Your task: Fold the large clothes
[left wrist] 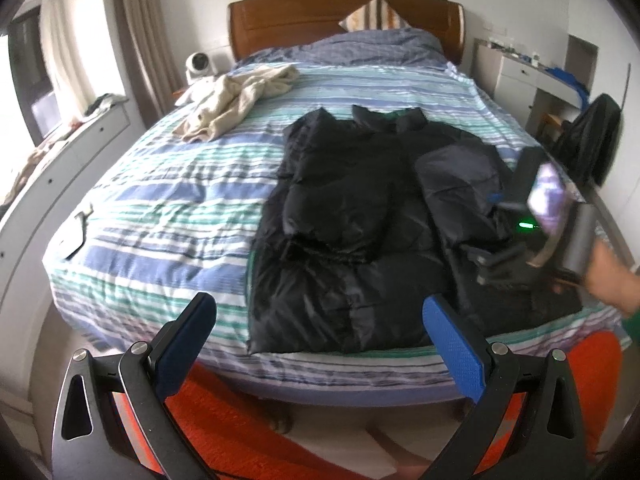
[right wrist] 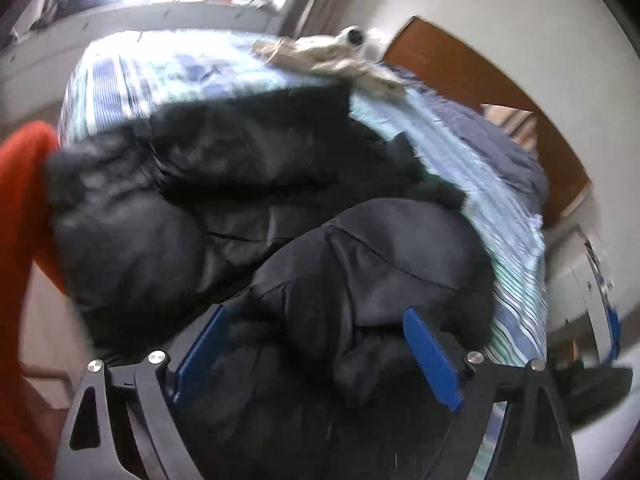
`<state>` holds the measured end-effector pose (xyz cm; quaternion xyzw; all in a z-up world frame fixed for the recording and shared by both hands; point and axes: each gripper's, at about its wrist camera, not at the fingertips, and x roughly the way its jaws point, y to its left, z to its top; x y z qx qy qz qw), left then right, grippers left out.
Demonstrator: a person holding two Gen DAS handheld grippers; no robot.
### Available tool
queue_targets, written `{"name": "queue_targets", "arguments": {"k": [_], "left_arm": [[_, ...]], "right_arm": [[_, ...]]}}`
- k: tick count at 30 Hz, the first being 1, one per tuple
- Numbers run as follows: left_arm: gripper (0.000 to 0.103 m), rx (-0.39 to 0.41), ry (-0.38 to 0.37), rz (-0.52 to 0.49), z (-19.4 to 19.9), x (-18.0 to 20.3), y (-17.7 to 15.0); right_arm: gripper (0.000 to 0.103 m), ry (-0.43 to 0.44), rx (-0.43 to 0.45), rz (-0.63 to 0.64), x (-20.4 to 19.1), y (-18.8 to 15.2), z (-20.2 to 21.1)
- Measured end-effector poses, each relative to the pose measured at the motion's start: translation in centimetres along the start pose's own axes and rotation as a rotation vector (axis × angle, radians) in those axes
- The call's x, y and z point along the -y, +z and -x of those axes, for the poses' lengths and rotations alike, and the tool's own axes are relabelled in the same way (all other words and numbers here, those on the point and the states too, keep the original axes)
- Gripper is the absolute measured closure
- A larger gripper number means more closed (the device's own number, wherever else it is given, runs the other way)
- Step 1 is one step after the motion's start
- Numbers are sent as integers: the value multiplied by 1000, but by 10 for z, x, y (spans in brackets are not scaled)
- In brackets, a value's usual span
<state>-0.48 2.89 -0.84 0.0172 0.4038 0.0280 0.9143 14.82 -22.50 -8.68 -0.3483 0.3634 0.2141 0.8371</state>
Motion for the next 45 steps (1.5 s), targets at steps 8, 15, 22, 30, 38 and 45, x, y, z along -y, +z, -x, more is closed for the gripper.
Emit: {"name": "queue_targets", "arguments": {"k": [8,15,22,30,38,45], "left_arm": [[0,-54,25,20,-16,-12,-9],[0,-42,-11,-35,-22,9,2],[0,-27,-25,-99,-16,31,7],[0,-54,16,-85,-23,23,5],[0,-52,62,-73,-27,10,8],[0,-95,46,-31,-48,-1,11]], "right_arm": [[91,102,98,-466,65,-19,50],[91,-86,336,-956,219,-118,202],[91,-246,222,-1350,295,-273,195],[91,-241,-100,-1715,287,-456,100],[43,-254,-63,-1833,274,-500,98],[45,-246,137,-1647,272,-460,157]]}}
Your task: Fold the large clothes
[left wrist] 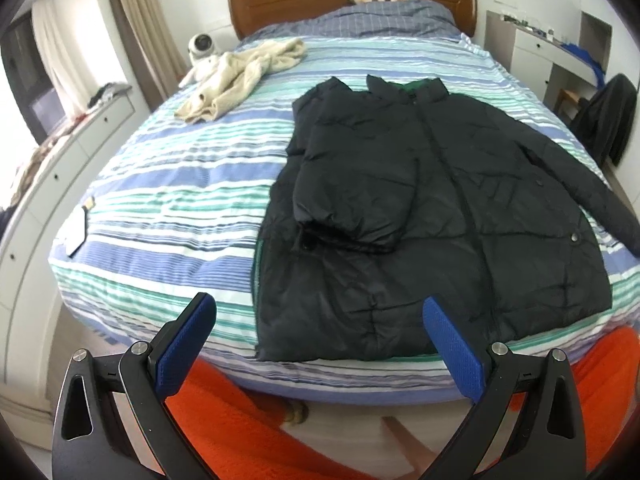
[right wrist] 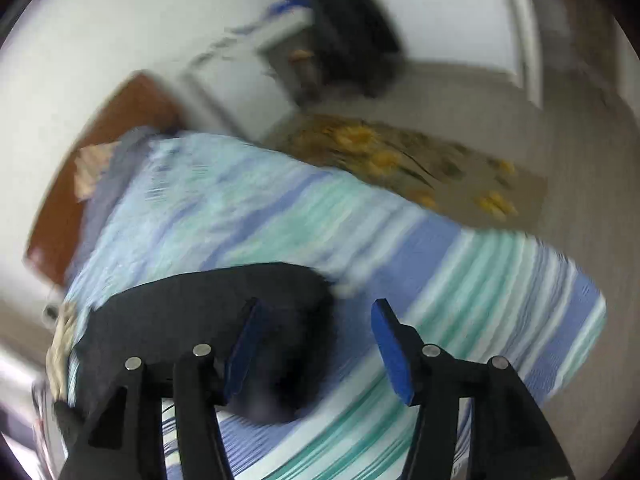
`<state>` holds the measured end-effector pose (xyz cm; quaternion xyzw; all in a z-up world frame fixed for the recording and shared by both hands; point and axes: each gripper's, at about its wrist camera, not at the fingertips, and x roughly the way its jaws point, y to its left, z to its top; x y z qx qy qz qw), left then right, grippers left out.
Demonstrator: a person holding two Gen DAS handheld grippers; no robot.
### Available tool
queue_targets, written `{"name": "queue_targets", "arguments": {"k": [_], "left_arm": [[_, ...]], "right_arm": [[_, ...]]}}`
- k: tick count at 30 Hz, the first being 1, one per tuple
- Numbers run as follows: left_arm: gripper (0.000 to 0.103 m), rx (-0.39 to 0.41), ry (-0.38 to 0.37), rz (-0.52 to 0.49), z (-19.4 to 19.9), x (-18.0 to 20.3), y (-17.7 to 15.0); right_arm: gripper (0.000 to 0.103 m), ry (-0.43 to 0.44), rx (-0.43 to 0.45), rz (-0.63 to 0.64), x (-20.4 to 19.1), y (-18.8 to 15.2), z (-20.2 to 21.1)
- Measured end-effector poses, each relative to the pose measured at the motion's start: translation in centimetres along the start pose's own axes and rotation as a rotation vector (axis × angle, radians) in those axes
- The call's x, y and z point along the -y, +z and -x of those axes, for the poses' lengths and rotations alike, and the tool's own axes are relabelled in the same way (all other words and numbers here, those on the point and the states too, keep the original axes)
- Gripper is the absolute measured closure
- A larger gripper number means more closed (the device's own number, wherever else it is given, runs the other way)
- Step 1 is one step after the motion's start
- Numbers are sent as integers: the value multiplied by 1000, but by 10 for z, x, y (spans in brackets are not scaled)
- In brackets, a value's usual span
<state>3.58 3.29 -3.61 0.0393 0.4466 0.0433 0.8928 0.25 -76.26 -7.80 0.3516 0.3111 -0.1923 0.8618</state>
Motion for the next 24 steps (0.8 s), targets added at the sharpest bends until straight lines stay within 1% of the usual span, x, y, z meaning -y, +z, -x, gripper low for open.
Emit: {"name": "queue_targets", "arguments": {"k": [1,2,4,5,6,7,8,10,11,13,15,17,19,21,23,24], "left_arm": [[0,-2,-11,2,-3,1,1],[0,-4,-22,2,-7,1,4],[0,1,-36,-8,-13,2,8],[0,7,-34,-20,-16,3,10],[0,13,-28,-32,-17,2,12],[0,20,-21,-45,-18,1,14],[0,26,-14,-57,-20,-3,15],[0,14,-8,-68,-27,-11,18],[0,4,-19,-71,-33,-17,19],[0,-27,-53,-53,-47,-28,23],[0,-60,-122,8,-68,-40,28],[0,-97,-206,97,-97,-49,36],[0,-122,-259,174,-128,-53,44],[0,-128,-265,190,-149,-46,50],[1,-144,-224,160,-174,-31,57],[8,-147,-194,136,-180,-23,58]], "right_arm": [[45,67,-7,44,-15,-2,3],[45,115,-21,76,-27,-5,1],[45,158,-64,122,-41,-14,-11],[45,140,-92,136,-43,-20,-24],[45,91,-124,138,-41,-27,-39],[46,-8,-177,126,-33,-36,-60],[52,-71,-213,100,-23,-45,-76],[53,-78,-162,81,-20,-52,-76],[51,-103,-137,96,-28,-53,-69],[51,-146,-91,152,-49,-58,-48],[51,-92,-52,215,-74,-69,-20],[50,-49,-35,271,-92,-80,1],[50,-16,-25,331,-109,-98,22],[50,16,-27,389,-132,-118,31],[49,46,-31,428,-148,-139,36],[49,62,-42,453,-158,-151,37]]}}
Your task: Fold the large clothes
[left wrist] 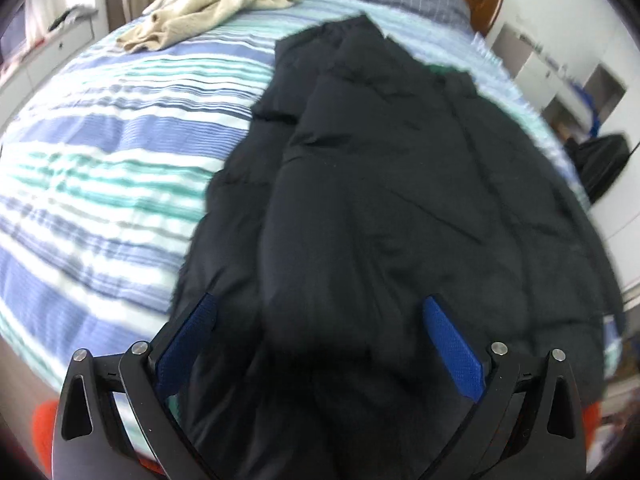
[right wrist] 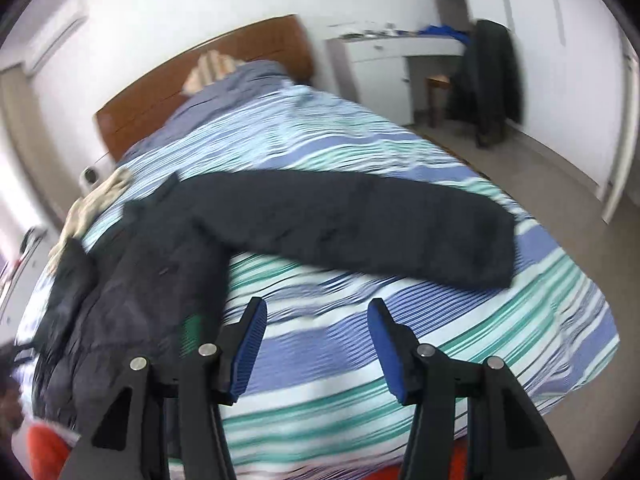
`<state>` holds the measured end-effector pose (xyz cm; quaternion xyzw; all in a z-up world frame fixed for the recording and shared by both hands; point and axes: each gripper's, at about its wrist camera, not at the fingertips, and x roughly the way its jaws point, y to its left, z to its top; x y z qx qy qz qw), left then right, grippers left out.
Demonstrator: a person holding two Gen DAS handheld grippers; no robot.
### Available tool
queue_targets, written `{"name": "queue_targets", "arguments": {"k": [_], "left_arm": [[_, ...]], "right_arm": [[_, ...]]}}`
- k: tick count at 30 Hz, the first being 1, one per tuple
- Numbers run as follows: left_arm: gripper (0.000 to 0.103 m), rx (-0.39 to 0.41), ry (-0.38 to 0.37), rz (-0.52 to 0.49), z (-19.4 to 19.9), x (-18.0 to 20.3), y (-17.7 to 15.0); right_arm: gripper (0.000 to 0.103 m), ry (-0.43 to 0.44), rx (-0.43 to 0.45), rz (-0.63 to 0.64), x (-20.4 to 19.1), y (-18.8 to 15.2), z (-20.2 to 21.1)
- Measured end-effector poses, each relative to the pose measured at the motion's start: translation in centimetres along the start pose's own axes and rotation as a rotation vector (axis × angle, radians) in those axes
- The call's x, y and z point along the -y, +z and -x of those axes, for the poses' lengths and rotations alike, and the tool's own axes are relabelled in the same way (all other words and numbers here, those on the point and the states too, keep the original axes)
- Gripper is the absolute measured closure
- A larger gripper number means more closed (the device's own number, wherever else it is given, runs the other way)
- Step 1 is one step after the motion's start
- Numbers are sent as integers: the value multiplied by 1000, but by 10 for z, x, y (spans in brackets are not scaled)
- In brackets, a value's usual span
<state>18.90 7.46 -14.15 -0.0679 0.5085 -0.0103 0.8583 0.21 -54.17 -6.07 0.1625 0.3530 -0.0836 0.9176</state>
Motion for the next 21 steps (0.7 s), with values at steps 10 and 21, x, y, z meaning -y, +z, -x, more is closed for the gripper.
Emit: {"name": "queue_targets", "arguments": {"k": [10,21], "left_arm": [[87,198,189,-117,108,-40,42],[87,152,742,-45,87,-234,93]], "right_arm": [[49,108,-19,119,-75,-35,19],[49,170,-9,231,-135,-38,30]]}}
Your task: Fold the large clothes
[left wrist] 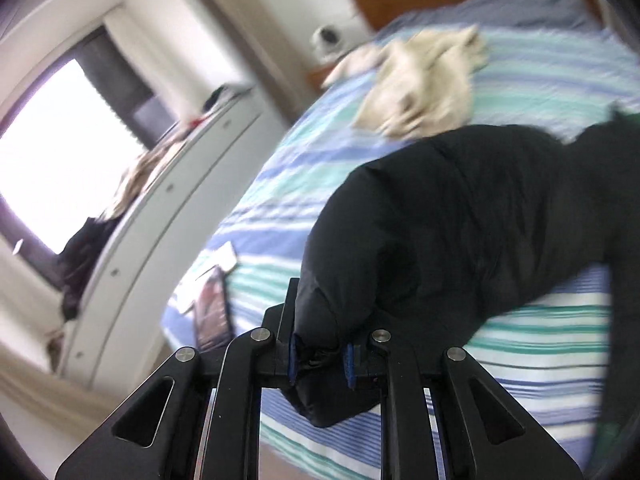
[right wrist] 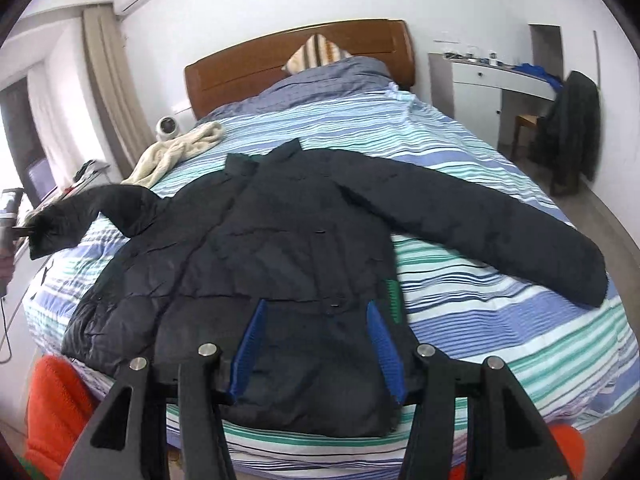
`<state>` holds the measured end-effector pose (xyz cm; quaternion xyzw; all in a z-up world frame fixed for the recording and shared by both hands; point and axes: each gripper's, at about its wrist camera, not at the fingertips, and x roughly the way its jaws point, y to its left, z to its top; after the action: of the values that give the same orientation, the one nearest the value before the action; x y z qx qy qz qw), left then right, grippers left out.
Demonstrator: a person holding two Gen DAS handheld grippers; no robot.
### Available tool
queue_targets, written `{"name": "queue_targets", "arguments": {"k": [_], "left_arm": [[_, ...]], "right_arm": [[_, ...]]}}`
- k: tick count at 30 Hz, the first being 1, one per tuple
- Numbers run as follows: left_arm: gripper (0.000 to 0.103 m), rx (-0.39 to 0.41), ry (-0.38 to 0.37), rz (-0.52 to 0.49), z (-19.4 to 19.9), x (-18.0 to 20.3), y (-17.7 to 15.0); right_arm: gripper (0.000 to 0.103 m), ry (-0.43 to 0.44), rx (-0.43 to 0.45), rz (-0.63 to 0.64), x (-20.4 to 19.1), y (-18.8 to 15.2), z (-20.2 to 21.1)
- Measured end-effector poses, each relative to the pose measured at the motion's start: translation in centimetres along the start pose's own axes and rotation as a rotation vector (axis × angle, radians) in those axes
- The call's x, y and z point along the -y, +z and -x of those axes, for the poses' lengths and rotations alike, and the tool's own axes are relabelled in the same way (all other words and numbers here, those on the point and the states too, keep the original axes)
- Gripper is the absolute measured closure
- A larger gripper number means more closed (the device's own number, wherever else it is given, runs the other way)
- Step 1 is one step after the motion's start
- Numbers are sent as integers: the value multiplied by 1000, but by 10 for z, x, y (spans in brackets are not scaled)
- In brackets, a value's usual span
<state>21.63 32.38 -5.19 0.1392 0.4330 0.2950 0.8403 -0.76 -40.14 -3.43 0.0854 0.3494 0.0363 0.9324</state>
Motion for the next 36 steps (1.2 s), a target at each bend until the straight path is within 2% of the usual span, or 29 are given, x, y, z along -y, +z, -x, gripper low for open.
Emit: {"name": "queue_targets", "arguments": {"k": [5,9,11,12,13,15,16,17,20,21,22,24,25,27,30,32,33,34,35,36], "left_arm": [[87,-122,72,48,-64,-2,-24],[86,-162,85,52,-72,2,-38],[76,-160,109,33,-69,7,-39],[58,-163,117,24,-67,8,-39],[31,-166,128,17,-62,8,-41],[14,-123,123,26,-42,4,-48],[14,-96,103,33,-27,0,-52],[14,-80,66,43,-10,-5,-57],[13,-62,-145,97,39,-12,-73],[11,-65,-237,109,54,-9,-79],[9,-74,-376,115,74,0,-89],[7,-97,-568,89,100,27,-108],[7,-108,-617,71,107,39,-114],[7,-149,-718,-9,125,91,-139],[8,-181,-766,-116,135,152,-161],[24,-185,-781,-123,140,171,-170],[41,-185,-796,-116,142,174,-171],[52,-186,-817,-105,144,175,-171],[58,-181,-817,-89,146,173,-170],[68,-179,-820,-81,147,171,-170]], "right_arm": [[50,27,-24,14,-17,-4,1],[50,23,-44,33,-24,-10,2],[50,15,-56,32,-23,-13,1],[49,7,-63,24,-19,-14,-1],[49,-2,-69,15,-17,-13,-2],[46,-23,-83,-8,-7,-12,-4],[36,-32,-86,-15,-2,-12,-5],[27,-43,-86,-20,4,-12,-4],[24,-78,-93,-22,26,-11,-3],[24,-86,-107,-24,34,-11,-4],[24,-94,-129,-32,44,-11,-8],[24,-82,-177,-57,59,-12,-15],[24,-54,-217,-79,69,-14,-23],[24,-16,-263,-107,78,-19,-34],[24,63,-319,-145,85,-29,-56],[24,97,-326,-137,82,-32,-63],[27,105,-322,-128,79,-32,-64],[50,121,-323,-121,77,-31,-63],[72,123,-325,-111,73,-29,-62],[72,110,-319,-99,70,-27,-60]]}}
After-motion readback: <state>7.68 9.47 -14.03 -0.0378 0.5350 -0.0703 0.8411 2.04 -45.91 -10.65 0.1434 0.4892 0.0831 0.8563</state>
